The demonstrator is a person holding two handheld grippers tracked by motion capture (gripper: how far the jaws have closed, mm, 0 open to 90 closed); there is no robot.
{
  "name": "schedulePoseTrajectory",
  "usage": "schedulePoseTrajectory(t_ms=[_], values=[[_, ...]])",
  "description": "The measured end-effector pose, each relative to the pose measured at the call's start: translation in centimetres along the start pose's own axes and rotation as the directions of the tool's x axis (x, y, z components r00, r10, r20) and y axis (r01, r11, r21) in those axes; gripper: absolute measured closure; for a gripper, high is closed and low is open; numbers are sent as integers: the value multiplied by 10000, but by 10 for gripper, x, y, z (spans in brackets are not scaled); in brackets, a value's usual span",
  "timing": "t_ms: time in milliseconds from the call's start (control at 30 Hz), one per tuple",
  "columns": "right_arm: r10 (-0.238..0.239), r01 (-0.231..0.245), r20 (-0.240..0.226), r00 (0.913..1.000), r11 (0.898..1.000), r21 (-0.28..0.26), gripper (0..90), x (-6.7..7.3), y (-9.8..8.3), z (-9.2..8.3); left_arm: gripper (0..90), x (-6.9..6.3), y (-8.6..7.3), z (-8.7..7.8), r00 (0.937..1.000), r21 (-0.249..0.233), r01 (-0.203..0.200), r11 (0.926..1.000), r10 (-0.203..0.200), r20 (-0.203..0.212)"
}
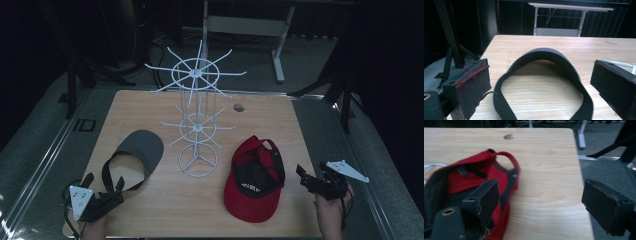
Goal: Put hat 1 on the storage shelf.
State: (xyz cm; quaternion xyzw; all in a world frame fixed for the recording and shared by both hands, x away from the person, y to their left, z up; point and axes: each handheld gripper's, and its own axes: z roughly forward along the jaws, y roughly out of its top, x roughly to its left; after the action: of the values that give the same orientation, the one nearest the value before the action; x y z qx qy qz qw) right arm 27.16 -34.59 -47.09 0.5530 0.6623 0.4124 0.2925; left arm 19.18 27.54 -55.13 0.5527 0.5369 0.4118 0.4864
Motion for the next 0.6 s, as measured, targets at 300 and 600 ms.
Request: schedulePoseTrajectory(t_ms=[300, 600], values=[[-698, 790, -1157, 9908, 9939, 770, 114, 28, 5, 35, 26, -2, 2, 0, 9999, 479, 152, 9987, -151, -14], [-1362, 1589, -1410, 9806, 9735, 1643, 195, 42, -10, 76, 26, -11, 1, 2, 9974, 638, -576, 9963, 547, 465]])
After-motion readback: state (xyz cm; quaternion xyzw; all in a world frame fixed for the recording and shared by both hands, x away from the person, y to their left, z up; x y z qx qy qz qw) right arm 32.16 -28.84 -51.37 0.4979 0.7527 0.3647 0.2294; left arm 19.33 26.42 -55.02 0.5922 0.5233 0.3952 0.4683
